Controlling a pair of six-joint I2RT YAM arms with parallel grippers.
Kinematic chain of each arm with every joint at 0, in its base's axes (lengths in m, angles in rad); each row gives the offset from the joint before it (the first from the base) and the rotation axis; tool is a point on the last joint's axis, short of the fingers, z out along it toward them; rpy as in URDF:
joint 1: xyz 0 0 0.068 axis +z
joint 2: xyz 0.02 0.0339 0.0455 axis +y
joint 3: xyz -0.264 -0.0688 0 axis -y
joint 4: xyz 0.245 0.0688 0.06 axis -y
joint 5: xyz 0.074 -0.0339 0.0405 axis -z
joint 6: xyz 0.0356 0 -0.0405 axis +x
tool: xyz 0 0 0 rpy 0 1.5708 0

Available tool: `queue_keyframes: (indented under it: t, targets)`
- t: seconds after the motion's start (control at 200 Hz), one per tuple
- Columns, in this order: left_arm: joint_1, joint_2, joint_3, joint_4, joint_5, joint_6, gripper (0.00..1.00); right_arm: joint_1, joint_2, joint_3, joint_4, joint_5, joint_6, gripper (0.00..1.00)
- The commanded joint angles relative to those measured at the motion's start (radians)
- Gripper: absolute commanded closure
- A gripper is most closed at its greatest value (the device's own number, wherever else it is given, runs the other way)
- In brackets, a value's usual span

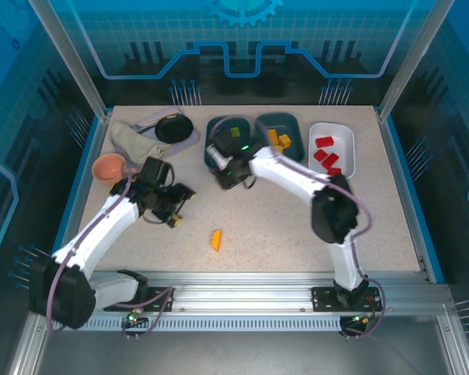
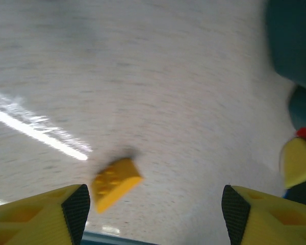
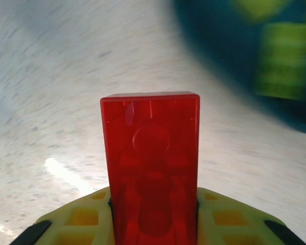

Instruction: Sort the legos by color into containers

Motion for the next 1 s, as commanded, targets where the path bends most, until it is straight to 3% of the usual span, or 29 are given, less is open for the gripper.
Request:
queue_keyframes:
  t: [0.0, 0.18, 0.385, 0.745, 0.995]
  targets:
    - [-0.086, 0.134, 0.157, 0.108, 0.025, 0.127, 0.28, -0.178, -0.116, -0.081, -0.040, 0.053, 0.065, 0.80]
    - [-0.179, 0.364, 0.387, 0.163, 0.061, 0.202, 0.28, -0.429, -0.119, -0.064, -0.141, 0.152, 0.115, 0.80]
    - [-0.223, 0.564, 0.593, 0.206, 0.110, 0.250, 0.29, -0.621, 0.037, 0.071, -0.224, 0.218, 0.180, 0.80]
    - [-0.261, 0.744, 0.799, 0.208, 0.145, 0.292, 0.29, -0.724, 0.430, 0.530, -0.393, 0.301, 0.176, 0.79]
    - [-0.263, 0.737, 0.779, 0.198, 0.138, 0.295, 0.29, -0.756, 0.546, 0.694, -0.418, 0.307, 0.160, 0.77]
